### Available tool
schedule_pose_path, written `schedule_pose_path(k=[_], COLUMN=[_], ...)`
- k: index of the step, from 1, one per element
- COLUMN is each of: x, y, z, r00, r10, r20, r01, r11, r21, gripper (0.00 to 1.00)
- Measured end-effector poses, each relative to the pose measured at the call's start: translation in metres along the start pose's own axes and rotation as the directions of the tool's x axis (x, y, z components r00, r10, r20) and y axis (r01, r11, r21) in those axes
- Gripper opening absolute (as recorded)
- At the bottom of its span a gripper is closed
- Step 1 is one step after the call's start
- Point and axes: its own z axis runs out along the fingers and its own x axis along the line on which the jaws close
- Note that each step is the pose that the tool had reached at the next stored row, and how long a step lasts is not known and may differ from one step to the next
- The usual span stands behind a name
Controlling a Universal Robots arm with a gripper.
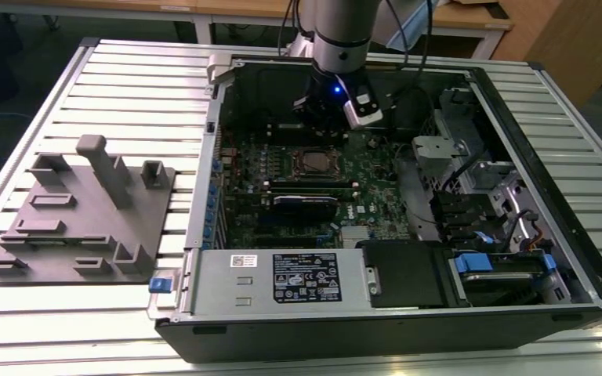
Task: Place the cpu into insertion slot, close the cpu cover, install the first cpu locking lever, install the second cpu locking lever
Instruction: 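Install the first cpu locking lever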
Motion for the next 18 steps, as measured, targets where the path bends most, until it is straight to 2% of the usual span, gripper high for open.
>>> schedule_pose_path(k=[18], x=[-0.0003], y=[-0.0013], z=[-0.0004], r00=[1.0000], r10=[0.001], r20=[-0.0001], r01=[-0.001], r11=[1.0000], r21=[-0.0001], gripper=[0.10])
